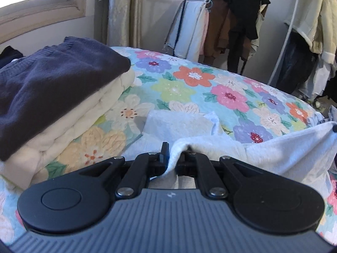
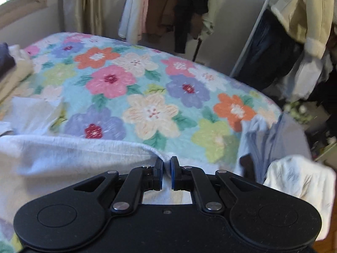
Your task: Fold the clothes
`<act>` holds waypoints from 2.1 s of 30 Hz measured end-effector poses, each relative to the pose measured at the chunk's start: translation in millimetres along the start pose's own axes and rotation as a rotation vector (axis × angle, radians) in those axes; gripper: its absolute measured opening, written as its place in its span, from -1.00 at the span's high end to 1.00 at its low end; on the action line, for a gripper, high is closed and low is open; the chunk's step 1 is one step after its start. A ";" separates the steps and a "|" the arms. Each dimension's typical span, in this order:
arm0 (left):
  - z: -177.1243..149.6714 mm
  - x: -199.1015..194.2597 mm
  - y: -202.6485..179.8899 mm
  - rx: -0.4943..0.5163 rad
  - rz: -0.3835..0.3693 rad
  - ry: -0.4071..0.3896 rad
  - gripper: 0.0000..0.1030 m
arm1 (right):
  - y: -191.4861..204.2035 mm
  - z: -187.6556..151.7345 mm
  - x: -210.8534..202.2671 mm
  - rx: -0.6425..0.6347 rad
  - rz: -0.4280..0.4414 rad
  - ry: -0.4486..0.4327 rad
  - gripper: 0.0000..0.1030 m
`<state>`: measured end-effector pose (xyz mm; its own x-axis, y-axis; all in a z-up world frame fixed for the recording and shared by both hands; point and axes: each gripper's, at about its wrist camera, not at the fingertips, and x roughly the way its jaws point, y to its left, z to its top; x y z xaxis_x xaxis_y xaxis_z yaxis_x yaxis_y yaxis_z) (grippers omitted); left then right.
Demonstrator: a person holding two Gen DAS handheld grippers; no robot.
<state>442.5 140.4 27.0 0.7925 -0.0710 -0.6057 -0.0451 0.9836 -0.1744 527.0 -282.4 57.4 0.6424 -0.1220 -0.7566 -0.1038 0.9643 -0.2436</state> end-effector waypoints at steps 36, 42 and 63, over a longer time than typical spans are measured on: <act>-33.0 131.6 -6.0 0.187 0.273 0.166 0.46 | 35.5 -84.3 75.1 0.014 0.000 -0.070 -0.03; -52.7 81.3 16.5 0.032 0.211 0.158 0.07 | 33.8 -107.3 48.2 0.059 0.010 -0.057 -0.11; -136.5 -27.5 54.9 -0.201 0.072 0.197 -0.17 | 33.8 -158.8 23.5 0.172 0.089 -0.027 -0.27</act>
<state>335.2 173.8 -71.8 0.6501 -0.0528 -0.7580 -0.2321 0.9361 -0.2642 418.0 -290.0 -65.0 0.6569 -0.0300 -0.7534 -0.0315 0.9972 -0.0673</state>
